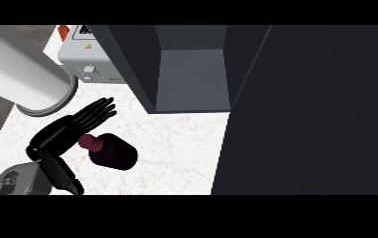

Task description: Pick up the wine, place it into the cabinet and close the cabinet

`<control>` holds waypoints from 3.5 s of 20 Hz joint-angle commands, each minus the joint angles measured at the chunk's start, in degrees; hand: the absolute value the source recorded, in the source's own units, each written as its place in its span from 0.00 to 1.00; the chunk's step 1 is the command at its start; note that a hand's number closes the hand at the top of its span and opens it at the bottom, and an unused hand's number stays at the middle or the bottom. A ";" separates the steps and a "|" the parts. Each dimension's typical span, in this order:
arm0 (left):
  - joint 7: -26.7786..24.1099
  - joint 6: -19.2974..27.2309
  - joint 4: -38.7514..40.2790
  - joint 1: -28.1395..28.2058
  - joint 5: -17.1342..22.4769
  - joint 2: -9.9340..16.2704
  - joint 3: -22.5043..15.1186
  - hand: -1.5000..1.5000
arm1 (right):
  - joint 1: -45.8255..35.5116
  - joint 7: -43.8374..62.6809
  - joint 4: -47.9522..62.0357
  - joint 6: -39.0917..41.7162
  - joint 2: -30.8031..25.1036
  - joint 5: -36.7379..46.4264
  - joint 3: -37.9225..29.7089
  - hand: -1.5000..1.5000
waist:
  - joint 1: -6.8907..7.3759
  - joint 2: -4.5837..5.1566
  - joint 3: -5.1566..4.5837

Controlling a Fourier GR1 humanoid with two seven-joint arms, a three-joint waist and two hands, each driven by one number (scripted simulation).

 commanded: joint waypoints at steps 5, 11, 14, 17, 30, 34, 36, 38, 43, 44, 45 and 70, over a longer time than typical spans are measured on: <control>-16.41 -0.67 9.72 -0.70 -10.11 2.45 -0.75 0.00 | 0.07 6.06 -10.13 -1.32 -2.59 6.33 1.21 0.00 | -0.30 -0.03 -0.07; -23.52 4.80 18.63 -4.11 -15.62 0.59 -5.63 0.00 | 0.42 2.21 -8.01 -1.76 -3.79 4.52 0.29 0.00 | -0.52 0.12 -0.02; -22.61 2.31 23.77 -6.99 -14.19 2.31 -6.20 0.00 | -1.72 3.81 -7.82 -2.53 -3.64 5.35 1.32 0.00 | -0.77 0.08 -0.07; -25.86 1.84 27.09 -5.22 -14.78 2.28 -8.22 0.00 | -0.05 2.34 -7.94 -2.39 -5.21 4.03 1.24 0.00 | -0.95 0.09 -0.08; -32.40 4.69 33.59 -9.33 -15.25 0.74 -14.61 0.00 | 0.18 -0.02 -6.81 -3.73 -8.04 2.09 1.47 0.00 | -0.70 0.14 -0.05; -33.64 3.68 34.99 -8.86 -12.53 1.09 -14.44 0.00 | 0.26 -0.29 -7.51 -4.21 -8.90 1.75 1.38 0.00 | -0.68 0.03 -0.04; -36.07 5.16 36.36 -8.30 -13.40 0.75 -15.64 1.00 | 1.40 -0.83 -7.07 -5.57 -8.14 3.20 3.66 0.00 | -1.00 0.00 -0.10; -35.96 4.20 37.32 -8.56 -12.81 1.31 -16.07 1.00 | 1.06 0.26 -8.19 -5.56 -9.06 2.46 2.81 0.00 | -0.87 -0.01 -0.10; -41.93 8.98 37.57 -7.56 -14.96 1.24 -18.65 1.00 | -0.23 -0.05 -5.48 -7.13 -7.85 3.90 4.48 0.00 | -0.56 0.03 -0.14; -39.12 6.98 37.48 -11.83 -12.14 2.64 -16.57 1.00 | 0.95 -0.44 -7.71 -6.32 -9.58 2.32 3.13 0.00 | -0.83 0.00 -0.05; -42.28 7.73 36.24 -8.84 -13.39 2.83 -18.24 1.00 | -0.32 0.17 -8.47 -6.10 -9.90 0.66 0.91 0.00 | -0.41 0.01 -0.07; -22.85 35.42 3.11 10.07 1.62 -8.74 -13.30 1.00 | 10.36 -6.60 -13.04 -8.96 -16.35 1.53 4.44 0.00 | 0.91 -0.49 0.24</control>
